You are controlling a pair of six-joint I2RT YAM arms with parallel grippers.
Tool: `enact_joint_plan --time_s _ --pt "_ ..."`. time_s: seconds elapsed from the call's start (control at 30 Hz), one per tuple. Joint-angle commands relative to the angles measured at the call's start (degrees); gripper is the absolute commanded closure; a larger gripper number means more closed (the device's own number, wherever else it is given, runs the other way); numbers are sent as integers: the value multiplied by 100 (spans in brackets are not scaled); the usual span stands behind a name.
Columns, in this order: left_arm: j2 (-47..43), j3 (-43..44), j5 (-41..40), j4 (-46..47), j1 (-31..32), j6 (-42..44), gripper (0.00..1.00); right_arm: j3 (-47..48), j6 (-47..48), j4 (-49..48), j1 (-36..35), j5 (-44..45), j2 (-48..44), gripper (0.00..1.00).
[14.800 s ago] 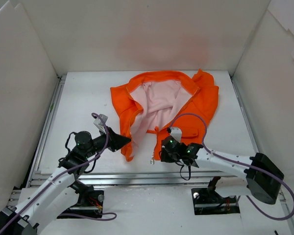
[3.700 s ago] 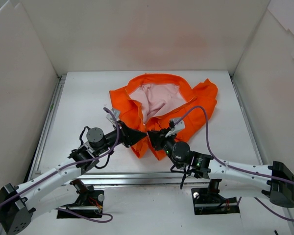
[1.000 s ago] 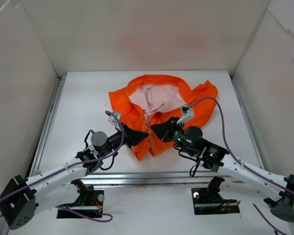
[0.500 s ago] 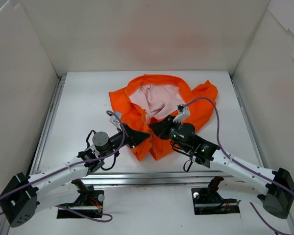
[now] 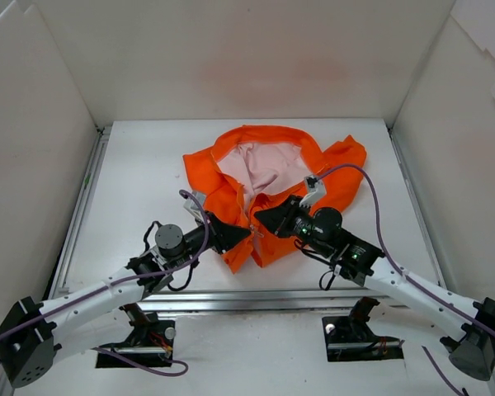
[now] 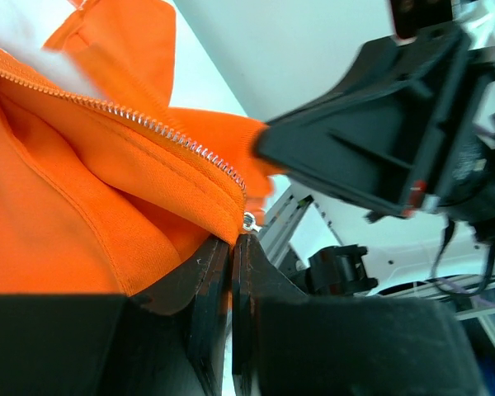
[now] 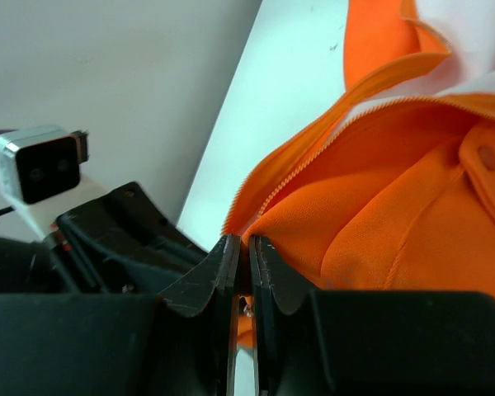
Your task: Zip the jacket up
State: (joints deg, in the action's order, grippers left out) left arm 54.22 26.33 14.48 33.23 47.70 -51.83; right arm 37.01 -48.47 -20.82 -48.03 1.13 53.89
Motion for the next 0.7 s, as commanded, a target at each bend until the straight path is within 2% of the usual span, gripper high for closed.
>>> enact_joint_plan --time_s 0.0,0.17,0.3,0.47,0.67 --pt "-25 223 178 -317 134 436 100 517 -189 -283 48 -436 -265 100" --pt "133 390 161 -537 134 683 100 1122 -58 672 48 -999 156 100" --pt "54 443 143 -792 134 912 100 1264 -136 904 153 -1509 385 100" --pt "37 347 503 -327 134 605 100 1151 -242 431 224 -1116 824 100" --pt "-280 154 802 148 134 52 100 194 -312 -1149 224 70 782 100"
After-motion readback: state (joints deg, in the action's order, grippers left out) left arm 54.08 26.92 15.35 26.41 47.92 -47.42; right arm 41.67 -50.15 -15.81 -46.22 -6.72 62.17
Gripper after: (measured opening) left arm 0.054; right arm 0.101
